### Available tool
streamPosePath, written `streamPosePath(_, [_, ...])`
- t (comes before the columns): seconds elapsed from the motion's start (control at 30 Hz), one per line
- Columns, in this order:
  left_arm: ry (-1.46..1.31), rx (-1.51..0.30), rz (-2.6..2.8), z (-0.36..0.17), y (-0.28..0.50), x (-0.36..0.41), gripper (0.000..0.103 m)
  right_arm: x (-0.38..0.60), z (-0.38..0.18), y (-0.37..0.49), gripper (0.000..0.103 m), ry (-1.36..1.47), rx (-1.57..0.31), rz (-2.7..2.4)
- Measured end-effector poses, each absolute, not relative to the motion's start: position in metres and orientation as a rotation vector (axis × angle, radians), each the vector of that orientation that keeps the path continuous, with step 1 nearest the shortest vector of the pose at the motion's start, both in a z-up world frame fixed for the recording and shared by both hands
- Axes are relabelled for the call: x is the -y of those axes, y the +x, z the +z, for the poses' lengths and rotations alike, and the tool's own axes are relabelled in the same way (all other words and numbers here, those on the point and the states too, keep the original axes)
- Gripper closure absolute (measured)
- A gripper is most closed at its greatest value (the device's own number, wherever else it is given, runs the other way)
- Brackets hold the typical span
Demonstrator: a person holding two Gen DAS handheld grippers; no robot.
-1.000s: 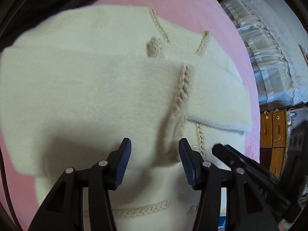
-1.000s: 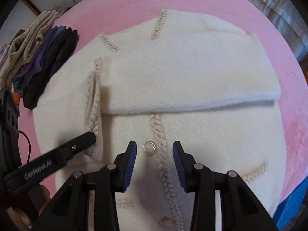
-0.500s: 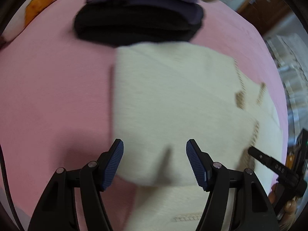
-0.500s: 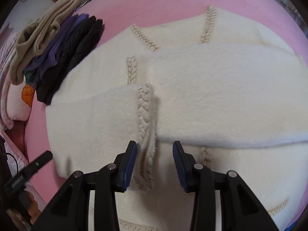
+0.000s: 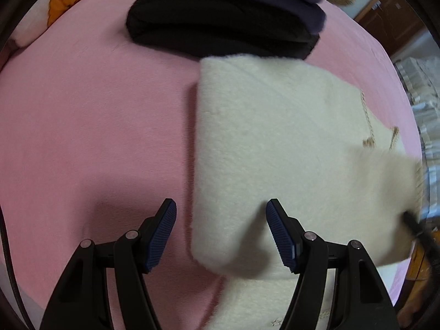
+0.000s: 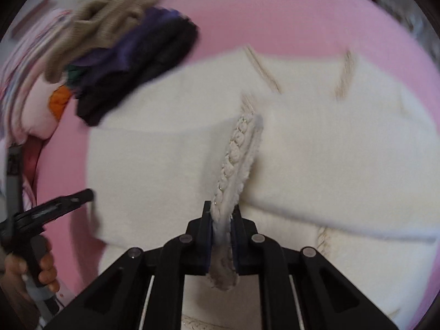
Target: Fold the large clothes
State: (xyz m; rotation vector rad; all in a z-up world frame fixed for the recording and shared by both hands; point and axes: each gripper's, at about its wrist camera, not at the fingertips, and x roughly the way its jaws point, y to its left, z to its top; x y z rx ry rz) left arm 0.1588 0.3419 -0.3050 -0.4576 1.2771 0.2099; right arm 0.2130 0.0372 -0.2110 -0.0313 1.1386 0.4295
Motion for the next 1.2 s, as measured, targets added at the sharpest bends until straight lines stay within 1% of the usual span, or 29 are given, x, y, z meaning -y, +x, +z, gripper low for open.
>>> streamPosePath(0.1, [-0.428, -1.263, 0.193, -0.309, 0.17, -0.319, 0.037, -0.034, -0.168, 0.219, 0.093, -0.079, -0.999, 0.421])
streamPosePath(0.2, [-0.431, -1.221, 0.168, -0.307, 0.18, -0.308, 0.036, -0.01, -0.138, 0.235, 0.093, -0.047, -0.92, 0.359])
streamPosePath(0.23, [-0.434, -1.208, 0.153, -0.306, 0.183, -0.304, 0.033, 0.001, -0.131, 0.241, 0.093, -0.037, -0.896, 0.317])
streamPosePath(0.33, [-0.398, -1.184, 0.105, -0.304, 0.201, -0.282, 0.032, 0.031, -0.135, 0.255, 0.093, -0.035, -0.884, 0.194])
streamPosePath(0.43, [-0.304, -1.17, 0.11, -0.305, 0.217, -0.261, 0.032, 0.062, -0.155, 0.268, 0.093, -0.03, -0.911, 0.086])
streamPosePath(0.53, [-0.223, -1.162, 0.133, -0.309, 0.23, -0.249, 0.036, 0.104, -0.185, 0.272, 0.093, 0.042, -0.998, 0.019])
streamPosePath(0.57, [-0.208, -1.165, 0.146, -0.312, 0.234, -0.248, 0.038, 0.112, -0.196, 0.272, 0.093, 0.076, -1.031, 0.001])
streamPosePath(0.6, [-0.202, -1.169, 0.152, -0.314, 0.236, -0.249, 0.045, 0.124, -0.202, 0.269, 0.093, 0.1, -1.056, -0.007])
streamPosePath(0.63, [-0.204, -1.176, 0.154, -0.315, 0.238, -0.249, 0.049, 0.13, -0.211, 0.267, 0.093, 0.124, -1.082, -0.01])
streamPosePath(0.77, [-0.261, -1.179, 0.163, -0.316, 0.248, -0.262, 0.053, 0.137, -0.224, 0.254, 0.093, 0.18, -1.117, -0.011])
streamPosePath(0.8, [-0.277, -1.176, 0.163, -0.315, 0.251, -0.268, 0.056, 0.139, -0.223, 0.252, 0.093, 0.204, -1.118, -0.006])
streamPosePath(0.87, [-0.303, -1.181, 0.168, -0.315, 0.266, -0.27, 0.065, 0.143, -0.221, 0.253, 0.093, 0.247, -1.114, 0.004])
streamPosePath(0.93, [-0.32, -1.194, 0.167, -0.322, 0.28, -0.277, 0.083, 0.151, -0.223, 0.254, 0.093, 0.265, -1.115, 0.002])
streamPosePath(1.03, [-0.316, -1.208, 0.147, -0.324, 0.288, -0.289, 0.093, 0.155, -0.236, 0.26, 0.093, 0.252, -1.134, 0.001])
streamPosePath(1.13, [-0.231, -1.21, 0.12, -0.329, 0.294, -0.289, 0.102, 0.154, -0.256, 0.266, 0.093, 0.219, -1.146, -0.001])
streamPosePath(1.2, [-0.148, -1.221, 0.106, -0.334, 0.296, -0.286, 0.103, 0.153, -0.276, 0.273, 0.092, 0.195, -1.182, -0.014])
